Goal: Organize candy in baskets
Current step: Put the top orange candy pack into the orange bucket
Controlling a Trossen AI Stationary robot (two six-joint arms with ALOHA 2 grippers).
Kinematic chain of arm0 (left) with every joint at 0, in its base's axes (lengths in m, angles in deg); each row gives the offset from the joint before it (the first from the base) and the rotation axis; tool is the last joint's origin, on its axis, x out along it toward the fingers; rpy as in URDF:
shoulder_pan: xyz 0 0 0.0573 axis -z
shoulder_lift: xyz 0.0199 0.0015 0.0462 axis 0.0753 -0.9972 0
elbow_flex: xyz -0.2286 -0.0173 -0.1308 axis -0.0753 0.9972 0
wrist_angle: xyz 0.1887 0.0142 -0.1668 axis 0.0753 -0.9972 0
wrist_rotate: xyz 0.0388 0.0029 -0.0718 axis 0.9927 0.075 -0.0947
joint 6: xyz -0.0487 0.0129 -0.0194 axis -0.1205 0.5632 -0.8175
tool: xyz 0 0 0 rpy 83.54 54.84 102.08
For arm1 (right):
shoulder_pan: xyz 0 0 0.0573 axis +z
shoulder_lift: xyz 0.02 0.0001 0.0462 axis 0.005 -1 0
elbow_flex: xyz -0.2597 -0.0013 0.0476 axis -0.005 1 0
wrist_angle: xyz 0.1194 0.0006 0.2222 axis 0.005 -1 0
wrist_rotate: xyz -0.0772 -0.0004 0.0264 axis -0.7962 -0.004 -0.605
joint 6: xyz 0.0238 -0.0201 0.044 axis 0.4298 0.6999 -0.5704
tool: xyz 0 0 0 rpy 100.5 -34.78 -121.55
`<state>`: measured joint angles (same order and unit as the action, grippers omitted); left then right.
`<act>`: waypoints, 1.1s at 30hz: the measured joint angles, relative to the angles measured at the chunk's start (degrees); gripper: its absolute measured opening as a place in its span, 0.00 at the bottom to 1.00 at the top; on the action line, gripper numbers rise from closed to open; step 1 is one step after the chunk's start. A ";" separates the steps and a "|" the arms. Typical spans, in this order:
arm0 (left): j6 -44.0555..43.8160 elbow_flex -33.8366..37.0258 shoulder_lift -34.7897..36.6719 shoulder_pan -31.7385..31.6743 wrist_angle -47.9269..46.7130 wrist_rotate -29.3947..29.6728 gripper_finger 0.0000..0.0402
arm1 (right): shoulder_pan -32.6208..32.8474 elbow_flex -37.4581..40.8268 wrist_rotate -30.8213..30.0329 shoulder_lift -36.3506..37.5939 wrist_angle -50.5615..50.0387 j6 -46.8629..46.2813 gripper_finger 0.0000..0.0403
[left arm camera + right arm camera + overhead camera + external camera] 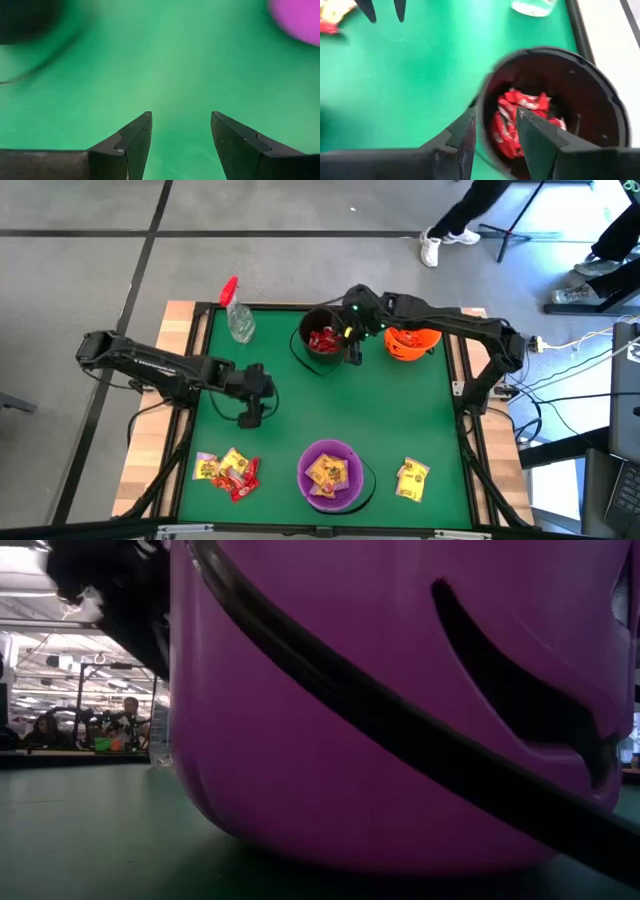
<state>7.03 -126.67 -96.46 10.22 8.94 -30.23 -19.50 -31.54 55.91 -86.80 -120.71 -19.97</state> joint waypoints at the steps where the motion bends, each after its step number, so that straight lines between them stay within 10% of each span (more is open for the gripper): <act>1: -0.69 -0.57 0.01 1.63 -1.15 -1.16 0.48 | 0.68 0.00 -0.01 0.55 -0.38 0.01 0.33; 17: -26.39 -4.12 -0.71 30.11 -13.70 -3.23 0.48 | 6.99 5.58 2.48 3.60 -3.15 -0.01 0.26; 33: -30.05 -12.34 -15.91 38.11 -15.38 -7.89 0.48 | 7.61 26.23 -0.37 19.17 17.69 -5.33 0.26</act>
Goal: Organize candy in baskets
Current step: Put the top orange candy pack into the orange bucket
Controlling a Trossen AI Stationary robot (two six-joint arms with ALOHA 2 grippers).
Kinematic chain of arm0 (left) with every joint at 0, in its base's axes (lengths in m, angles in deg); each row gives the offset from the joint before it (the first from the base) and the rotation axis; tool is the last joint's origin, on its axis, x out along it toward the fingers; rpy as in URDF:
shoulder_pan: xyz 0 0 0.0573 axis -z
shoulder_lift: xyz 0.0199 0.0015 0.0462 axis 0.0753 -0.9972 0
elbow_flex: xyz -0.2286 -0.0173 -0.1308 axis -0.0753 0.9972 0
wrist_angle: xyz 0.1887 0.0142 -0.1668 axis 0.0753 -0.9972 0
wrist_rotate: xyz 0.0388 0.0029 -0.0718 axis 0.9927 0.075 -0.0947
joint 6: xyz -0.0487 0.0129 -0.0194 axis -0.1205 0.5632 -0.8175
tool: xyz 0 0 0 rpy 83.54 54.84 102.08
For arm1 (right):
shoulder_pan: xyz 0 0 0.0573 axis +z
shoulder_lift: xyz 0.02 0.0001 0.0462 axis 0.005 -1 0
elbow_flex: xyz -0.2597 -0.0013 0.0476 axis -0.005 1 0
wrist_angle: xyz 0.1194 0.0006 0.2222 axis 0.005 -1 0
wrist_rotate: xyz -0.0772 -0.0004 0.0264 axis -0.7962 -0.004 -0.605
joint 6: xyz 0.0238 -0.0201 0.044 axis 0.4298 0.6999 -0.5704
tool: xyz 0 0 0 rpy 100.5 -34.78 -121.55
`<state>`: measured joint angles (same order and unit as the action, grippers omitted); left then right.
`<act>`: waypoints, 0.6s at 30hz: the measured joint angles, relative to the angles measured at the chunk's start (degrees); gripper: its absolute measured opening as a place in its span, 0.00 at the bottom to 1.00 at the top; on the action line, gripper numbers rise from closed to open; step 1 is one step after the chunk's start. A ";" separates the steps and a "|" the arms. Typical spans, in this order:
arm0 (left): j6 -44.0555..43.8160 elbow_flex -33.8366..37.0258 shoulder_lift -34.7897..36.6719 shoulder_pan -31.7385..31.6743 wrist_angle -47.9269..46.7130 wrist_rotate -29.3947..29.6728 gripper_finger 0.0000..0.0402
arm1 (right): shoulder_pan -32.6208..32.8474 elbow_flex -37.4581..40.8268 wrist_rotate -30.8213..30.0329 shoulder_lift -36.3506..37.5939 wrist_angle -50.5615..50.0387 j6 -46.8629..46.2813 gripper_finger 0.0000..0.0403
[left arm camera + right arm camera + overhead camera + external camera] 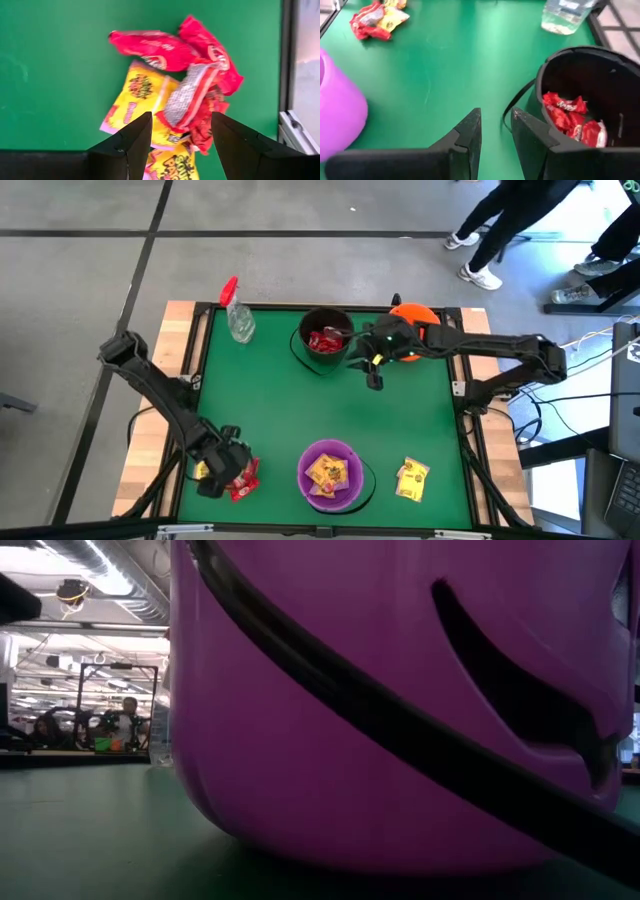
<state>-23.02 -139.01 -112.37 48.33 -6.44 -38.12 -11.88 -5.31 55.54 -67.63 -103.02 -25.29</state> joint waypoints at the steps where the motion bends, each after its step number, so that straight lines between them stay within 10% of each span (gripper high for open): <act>1: 0.30 -1.07 -0.72 0.25 -0.74 0.15 0.48 | 0.00 0.72 -0.35 0.48 0.75 -0.58 0.26; 18: 3.50 -4.91 -12.01 2.25 -2.18 1.64 0.48 | 0.00 2.43 -0.19 1.05 1.45 -2.41 0.26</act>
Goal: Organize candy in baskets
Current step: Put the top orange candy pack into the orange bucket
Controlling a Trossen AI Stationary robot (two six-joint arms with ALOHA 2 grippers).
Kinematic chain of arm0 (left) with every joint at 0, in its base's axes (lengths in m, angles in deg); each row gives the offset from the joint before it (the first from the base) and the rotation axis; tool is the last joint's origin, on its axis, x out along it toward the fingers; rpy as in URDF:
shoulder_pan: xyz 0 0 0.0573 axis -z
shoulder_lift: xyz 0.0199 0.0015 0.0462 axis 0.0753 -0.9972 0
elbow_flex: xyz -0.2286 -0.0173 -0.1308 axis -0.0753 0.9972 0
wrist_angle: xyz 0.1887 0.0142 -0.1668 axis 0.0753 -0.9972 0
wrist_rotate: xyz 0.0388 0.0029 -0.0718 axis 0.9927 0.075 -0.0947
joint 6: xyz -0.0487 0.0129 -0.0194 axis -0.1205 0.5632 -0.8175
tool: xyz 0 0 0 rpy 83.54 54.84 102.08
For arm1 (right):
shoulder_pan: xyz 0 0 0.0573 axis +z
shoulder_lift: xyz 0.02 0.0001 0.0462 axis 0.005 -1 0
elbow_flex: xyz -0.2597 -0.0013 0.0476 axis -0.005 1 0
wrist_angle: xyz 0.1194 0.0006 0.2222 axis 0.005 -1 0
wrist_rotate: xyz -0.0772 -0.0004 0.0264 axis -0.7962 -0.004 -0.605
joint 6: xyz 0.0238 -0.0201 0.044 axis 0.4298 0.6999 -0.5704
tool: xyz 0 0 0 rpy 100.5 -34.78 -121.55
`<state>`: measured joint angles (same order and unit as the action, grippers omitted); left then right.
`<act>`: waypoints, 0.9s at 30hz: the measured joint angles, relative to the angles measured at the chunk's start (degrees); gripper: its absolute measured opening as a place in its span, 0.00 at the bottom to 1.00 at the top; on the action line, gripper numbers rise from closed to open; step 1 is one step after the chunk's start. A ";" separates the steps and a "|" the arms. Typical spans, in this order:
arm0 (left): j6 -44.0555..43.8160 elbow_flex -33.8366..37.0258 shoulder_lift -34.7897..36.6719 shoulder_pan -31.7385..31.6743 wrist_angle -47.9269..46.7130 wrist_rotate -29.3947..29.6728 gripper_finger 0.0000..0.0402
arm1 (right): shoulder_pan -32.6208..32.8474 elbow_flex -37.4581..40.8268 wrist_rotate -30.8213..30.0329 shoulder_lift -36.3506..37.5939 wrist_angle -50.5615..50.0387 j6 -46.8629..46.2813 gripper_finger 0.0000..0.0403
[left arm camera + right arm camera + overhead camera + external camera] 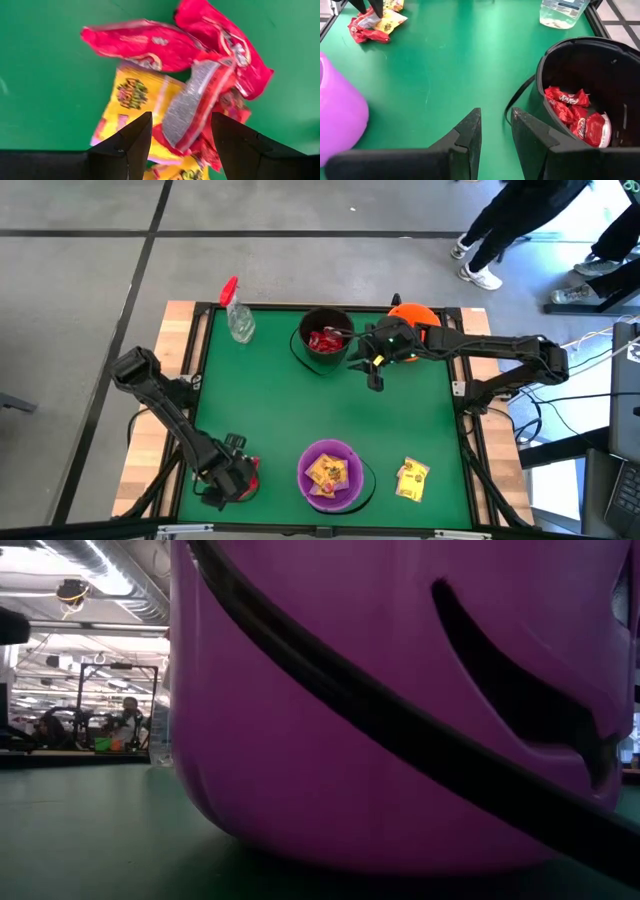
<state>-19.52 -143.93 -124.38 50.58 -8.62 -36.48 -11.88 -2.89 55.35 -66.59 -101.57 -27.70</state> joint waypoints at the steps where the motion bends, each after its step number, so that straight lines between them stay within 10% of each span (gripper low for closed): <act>1: 0.04 0.01 0.00 -0.02 0.01 0.59 0.48 | 0.00 0.00 0.04 0.00 0.02 0.00 0.26; 15: 1.62 1.26 0.01 -0.04 1.57 1.17 0.47 | 0.00 0.00 0.05 0.00 -0.03 0.02 0.26; 27: 2.84 1.26 0.02 -0.58 1.58 0.51 0.24 | 0.00 0.00 0.06 0.00 0.00 0.04 0.26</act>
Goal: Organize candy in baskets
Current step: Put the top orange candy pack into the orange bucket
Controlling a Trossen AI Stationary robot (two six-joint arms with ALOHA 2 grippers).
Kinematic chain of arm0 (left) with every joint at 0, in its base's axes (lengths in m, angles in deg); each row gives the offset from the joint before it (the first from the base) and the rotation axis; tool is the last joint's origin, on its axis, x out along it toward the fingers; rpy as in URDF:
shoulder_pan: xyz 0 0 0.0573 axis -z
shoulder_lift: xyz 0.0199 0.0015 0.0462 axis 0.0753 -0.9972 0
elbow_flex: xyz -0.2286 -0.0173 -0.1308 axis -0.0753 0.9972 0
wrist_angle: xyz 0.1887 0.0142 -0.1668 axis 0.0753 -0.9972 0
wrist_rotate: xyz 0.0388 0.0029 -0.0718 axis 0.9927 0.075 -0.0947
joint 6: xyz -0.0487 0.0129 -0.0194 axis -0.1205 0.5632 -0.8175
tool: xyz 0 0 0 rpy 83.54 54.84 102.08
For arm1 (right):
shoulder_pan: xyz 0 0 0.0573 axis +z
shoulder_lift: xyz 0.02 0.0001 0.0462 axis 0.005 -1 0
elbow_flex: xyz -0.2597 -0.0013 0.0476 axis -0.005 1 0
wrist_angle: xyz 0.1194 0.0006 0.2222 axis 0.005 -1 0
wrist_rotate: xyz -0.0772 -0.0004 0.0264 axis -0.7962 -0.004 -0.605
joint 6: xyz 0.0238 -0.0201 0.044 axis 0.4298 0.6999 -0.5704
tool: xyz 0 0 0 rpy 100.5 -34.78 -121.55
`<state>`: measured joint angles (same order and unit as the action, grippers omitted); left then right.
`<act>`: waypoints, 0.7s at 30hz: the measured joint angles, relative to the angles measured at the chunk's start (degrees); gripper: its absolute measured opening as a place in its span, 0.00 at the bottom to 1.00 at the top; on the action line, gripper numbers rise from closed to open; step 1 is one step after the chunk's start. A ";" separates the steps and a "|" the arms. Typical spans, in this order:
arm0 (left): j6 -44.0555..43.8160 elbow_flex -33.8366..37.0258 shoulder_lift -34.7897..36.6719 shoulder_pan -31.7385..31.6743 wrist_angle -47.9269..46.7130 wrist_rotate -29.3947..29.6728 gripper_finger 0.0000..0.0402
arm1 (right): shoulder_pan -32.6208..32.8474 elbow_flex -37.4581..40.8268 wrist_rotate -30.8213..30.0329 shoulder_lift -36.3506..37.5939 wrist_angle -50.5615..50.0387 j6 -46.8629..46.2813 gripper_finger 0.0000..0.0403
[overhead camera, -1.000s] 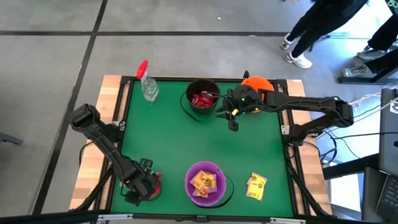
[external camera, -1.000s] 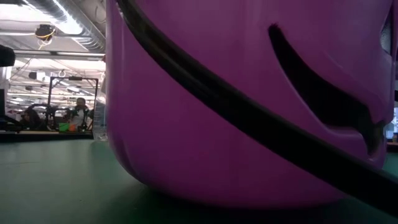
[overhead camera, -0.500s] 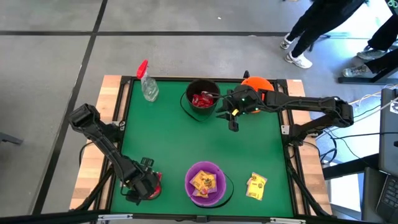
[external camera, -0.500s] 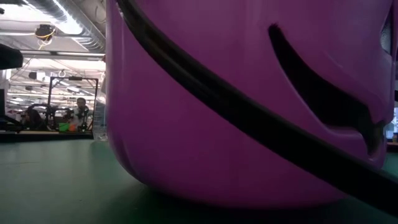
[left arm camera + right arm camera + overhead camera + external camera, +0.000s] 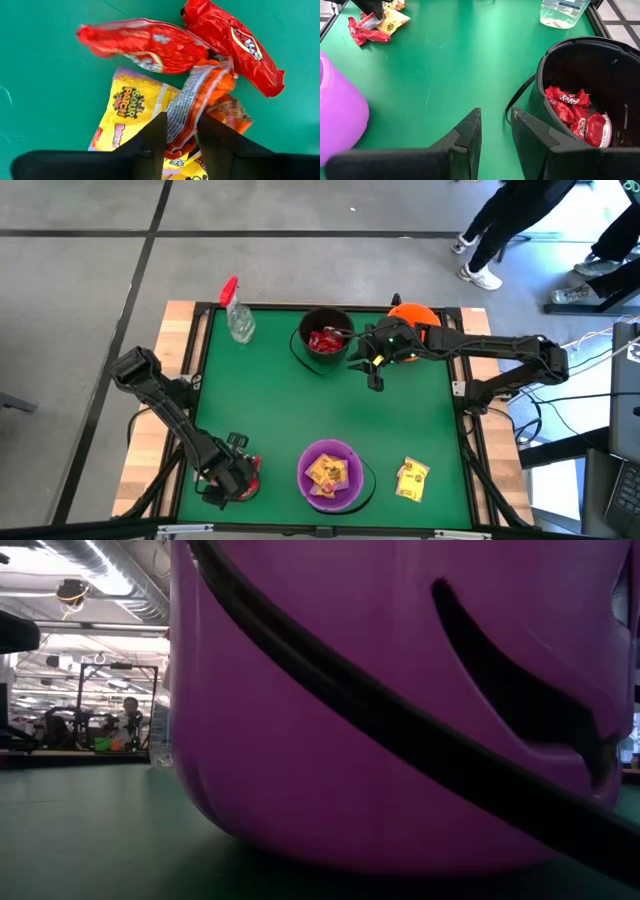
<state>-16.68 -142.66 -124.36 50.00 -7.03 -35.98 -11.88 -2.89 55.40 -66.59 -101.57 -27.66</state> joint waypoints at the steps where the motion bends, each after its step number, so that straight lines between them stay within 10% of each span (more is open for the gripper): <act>1: 0.18 0.00 0.00 -0.18 0.00 0.01 0.22 | 0.00 0.00 0.00 0.00 0.00 0.00 0.26; 21: 0.33 -0.02 11.54 -7.42 -2.13 5.54 0.00 | 0.00 0.00 0.02 -0.01 -0.22 0.02 0.26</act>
<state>-16.34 -142.69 -112.82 42.58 -9.16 -30.44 -11.88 -2.89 55.43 -66.60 -101.79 -27.64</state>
